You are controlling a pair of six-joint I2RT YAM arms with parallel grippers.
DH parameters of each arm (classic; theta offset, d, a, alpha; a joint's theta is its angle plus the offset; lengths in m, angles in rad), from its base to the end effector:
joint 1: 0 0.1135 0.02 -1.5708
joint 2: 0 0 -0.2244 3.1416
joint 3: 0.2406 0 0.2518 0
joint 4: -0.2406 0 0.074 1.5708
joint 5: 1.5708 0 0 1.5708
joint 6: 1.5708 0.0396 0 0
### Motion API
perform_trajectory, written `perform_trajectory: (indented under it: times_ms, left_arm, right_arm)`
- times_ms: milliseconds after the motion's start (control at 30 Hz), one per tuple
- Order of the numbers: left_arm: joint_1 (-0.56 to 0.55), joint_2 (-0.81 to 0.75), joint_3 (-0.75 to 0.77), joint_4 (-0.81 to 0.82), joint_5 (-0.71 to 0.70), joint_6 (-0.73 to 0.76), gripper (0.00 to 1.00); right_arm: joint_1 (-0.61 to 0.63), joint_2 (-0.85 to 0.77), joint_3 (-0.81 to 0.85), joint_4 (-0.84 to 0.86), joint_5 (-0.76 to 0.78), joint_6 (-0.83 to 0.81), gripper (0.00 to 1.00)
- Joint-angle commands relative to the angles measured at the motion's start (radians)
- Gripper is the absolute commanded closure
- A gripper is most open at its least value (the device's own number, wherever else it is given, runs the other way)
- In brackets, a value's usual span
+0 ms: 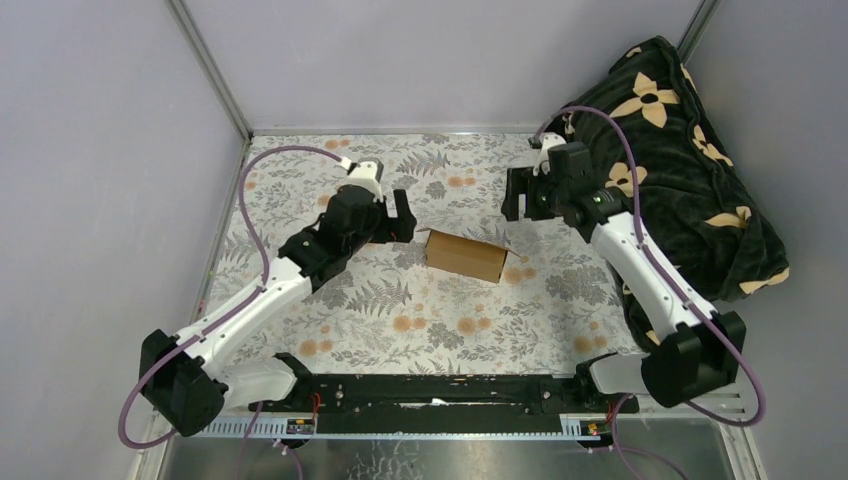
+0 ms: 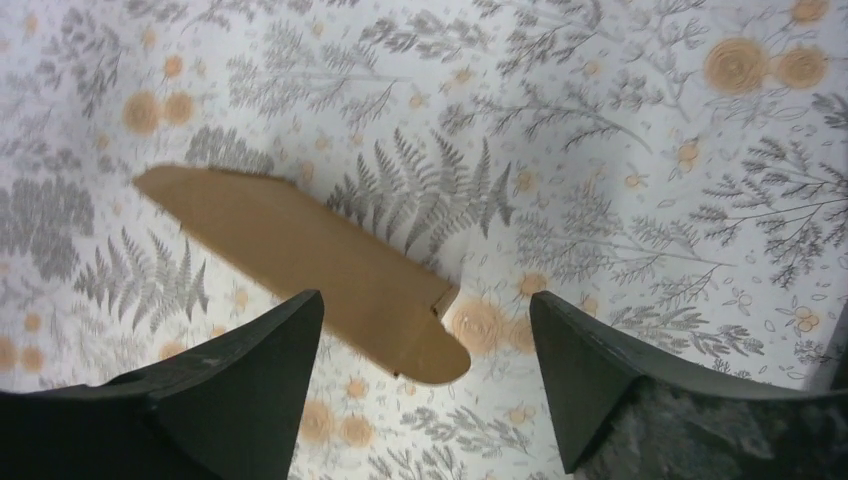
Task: Fold the paper box
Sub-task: Close the paper box at the center of the board.
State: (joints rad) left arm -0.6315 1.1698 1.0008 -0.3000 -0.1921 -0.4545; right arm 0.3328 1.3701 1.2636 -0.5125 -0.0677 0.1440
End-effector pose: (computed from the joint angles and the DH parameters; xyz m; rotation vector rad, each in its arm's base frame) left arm 0.2339 -0.1617 0.2871 0.0607 2.0643 -0.4844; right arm 0.2990 0.1062 0.3012 -0.2465 2.1952 0.3415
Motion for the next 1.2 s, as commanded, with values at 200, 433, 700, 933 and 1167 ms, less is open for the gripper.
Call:
perform_trajectory:
  times_ms: [200, 433, 700, 933, 1167]
  left_arm:
    - [0.047, -0.006, -0.141, 0.189, 0.227, 0.197, 0.10]
    - [0.050, 0.001, -0.144, 0.222, 0.234, 0.229, 0.13]
    - [0.050, 0.008, -0.155, 0.233, 0.212, 0.262, 0.14]
    - [0.108, 0.041, -0.117, 0.226, 0.282, 0.344, 0.12]
    - [0.114, 0.074, -0.116, 0.265, 0.388, 0.394, 0.15]
  right_arm:
    - [0.009, -0.199, -0.152, -0.049, -0.117, -0.094, 0.38]
    - [0.086, -0.257, -0.213, -0.058, -0.057, -0.164, 0.39]
    - [0.186, -0.244, -0.276, -0.041, 0.062, -0.194, 0.42]
    - [0.189, -0.259, -0.302, -0.010, 0.132, -0.213, 0.43]
    - [0.188, -0.241, -0.299, 0.001, 0.118, -0.239, 0.46]
